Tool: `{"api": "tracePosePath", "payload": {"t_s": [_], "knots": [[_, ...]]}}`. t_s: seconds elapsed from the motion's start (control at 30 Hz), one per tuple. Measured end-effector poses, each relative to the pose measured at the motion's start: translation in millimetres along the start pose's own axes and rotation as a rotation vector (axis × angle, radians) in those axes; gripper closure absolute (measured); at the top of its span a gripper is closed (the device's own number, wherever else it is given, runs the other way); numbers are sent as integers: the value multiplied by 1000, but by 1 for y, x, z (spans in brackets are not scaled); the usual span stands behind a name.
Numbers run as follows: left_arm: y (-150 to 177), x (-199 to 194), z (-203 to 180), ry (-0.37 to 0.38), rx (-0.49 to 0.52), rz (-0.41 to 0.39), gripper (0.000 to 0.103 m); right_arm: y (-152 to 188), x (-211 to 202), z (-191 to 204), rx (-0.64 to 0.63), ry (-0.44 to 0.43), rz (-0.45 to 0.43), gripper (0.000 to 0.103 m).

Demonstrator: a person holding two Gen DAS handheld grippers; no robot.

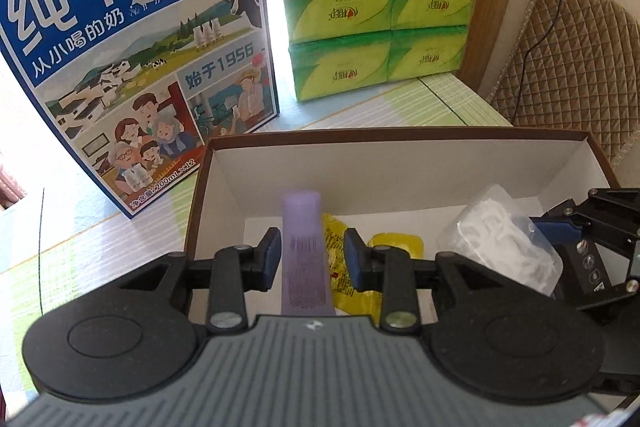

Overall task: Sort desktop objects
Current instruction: 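Open both tools to drop the purple tube and floss box into the box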

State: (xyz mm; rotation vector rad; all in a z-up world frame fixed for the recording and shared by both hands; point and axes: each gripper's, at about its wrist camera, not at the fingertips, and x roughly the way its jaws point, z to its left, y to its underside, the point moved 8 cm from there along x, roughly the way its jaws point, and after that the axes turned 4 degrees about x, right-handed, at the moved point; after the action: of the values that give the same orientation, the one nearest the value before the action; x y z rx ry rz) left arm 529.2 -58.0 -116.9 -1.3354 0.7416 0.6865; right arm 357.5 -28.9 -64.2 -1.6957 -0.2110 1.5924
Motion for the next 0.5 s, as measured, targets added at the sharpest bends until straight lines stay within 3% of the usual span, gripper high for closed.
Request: {"api": "tracePosePath", "payload": {"t_s": [0.33, 0.5], "knots": [[-1, -6, 5, -1, -6, -12, 69, -6, 9, 4, 10, 8, -2, 49], [1, -7, 8, -7, -16, -7, 68, -17, 7, 9, -4, 8, -79, 48]]}}
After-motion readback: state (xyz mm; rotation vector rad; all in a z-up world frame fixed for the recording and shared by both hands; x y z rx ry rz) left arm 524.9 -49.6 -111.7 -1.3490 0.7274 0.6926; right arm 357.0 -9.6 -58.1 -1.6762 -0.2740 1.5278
